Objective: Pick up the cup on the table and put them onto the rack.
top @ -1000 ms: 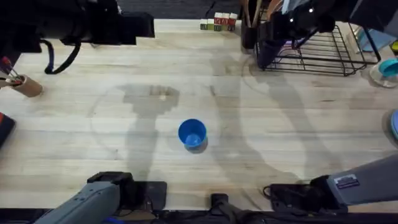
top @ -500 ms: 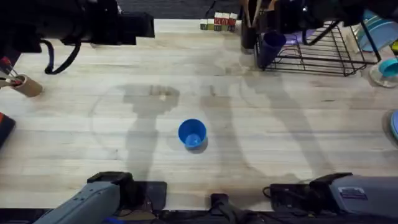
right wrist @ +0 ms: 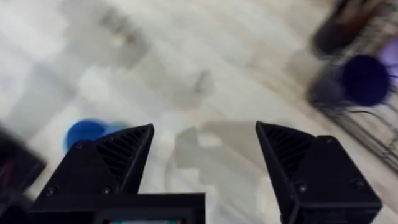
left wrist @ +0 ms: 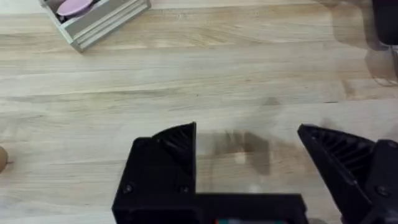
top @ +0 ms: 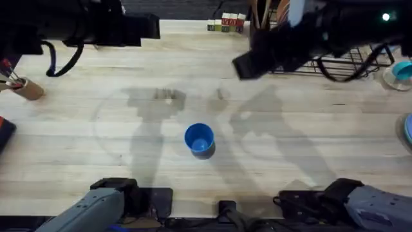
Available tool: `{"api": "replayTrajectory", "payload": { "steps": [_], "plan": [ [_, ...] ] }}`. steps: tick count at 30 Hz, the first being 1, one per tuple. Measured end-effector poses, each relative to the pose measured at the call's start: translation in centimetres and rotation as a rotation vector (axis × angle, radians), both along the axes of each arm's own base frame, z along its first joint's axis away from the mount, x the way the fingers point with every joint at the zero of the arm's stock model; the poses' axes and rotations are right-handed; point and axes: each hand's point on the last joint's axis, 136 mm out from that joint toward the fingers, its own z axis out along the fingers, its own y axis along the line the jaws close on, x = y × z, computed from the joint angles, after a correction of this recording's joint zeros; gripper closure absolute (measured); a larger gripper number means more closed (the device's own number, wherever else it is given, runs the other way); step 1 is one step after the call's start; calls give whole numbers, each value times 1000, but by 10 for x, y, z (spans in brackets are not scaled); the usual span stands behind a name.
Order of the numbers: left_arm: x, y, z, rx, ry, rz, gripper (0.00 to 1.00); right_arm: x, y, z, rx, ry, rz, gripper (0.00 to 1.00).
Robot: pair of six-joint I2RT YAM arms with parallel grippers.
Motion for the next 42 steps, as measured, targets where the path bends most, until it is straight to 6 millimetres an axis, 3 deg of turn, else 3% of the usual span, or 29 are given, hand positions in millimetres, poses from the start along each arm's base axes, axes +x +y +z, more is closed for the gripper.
{"api": "replayTrajectory", "payload": {
  "steps": [4, 8, 22, 33, 42],
  "plan": [
    [0, 0, 0, 0, -3, 0, 7, -30, 18, -8, -5, 75, 99, 5],
    [0, 0, 0, 0, -3, 0, 6, -47, 27, -13, -14, 111, 156, 5],
    [0, 0, 1, 0, -3, 0, 7, -74, 48, -22, -44, 156, 258, 5],
    [0, 0, 0, 0, -3, 0, 7, -98, 86, -61, -138, 250, 388, 5],
    [0, 0, 1, 0, -3, 0, 7, -97, 98, -103, -231, 344, 407, 8]
  ]
}}
